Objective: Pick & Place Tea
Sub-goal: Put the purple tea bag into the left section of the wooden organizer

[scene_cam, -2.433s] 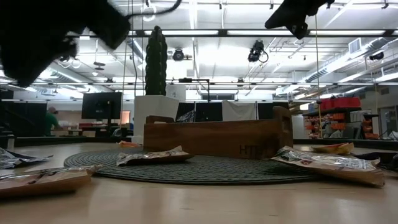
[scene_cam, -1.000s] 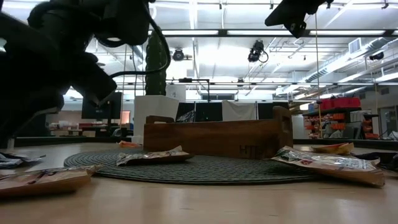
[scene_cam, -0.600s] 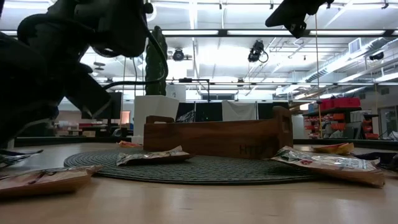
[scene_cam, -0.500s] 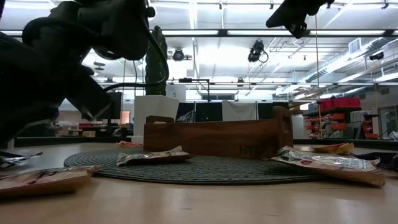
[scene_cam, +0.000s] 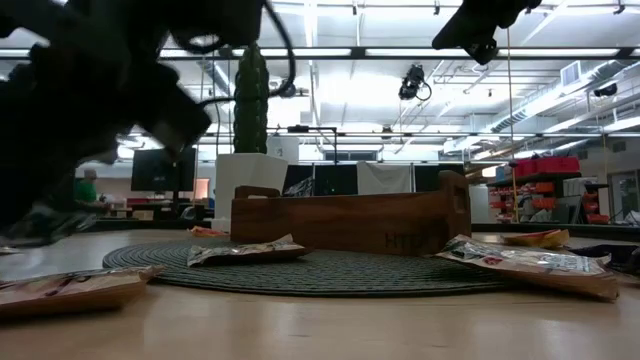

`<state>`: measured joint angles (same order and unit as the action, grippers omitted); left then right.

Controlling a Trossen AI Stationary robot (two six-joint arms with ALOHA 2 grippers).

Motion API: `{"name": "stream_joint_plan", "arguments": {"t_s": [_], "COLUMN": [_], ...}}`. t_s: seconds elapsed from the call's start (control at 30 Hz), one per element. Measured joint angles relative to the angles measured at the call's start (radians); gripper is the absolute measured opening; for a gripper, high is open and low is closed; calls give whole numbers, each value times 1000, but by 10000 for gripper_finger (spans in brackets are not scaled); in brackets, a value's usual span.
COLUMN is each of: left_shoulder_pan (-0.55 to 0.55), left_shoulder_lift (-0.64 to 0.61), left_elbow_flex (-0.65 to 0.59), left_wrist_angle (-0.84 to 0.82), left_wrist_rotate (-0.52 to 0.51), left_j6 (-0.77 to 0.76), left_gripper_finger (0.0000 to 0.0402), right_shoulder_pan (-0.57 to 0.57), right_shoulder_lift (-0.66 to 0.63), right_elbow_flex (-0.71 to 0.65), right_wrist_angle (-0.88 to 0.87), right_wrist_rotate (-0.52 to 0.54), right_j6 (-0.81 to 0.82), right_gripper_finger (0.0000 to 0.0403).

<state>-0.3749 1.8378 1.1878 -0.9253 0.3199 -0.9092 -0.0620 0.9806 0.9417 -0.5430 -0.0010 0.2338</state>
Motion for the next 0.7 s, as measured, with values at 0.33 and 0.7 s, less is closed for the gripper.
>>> {"name": "stream_joint_plan", "arguments": {"t_s": [0.33, 0.7], "left_shoulder_pan": [22, 123], "left_shoulder_lift": [-13, -129], "left_elbow_flex": [260, 478], "left_wrist_angle": [-358, -349], "left_wrist_rotate": [-302, -930], "left_j6": [-4, -76], "left_gripper_finger": [7, 7], "right_shoulder_pan": [0, 0], "right_shoulder_lift": [0, 0], "right_elbow_flex": [0, 0], "right_wrist_angle": [4, 105], "right_wrist_rotate": [-16, -17], "right_j6": [37, 83], "right_gripper_finger": [4, 14]}}
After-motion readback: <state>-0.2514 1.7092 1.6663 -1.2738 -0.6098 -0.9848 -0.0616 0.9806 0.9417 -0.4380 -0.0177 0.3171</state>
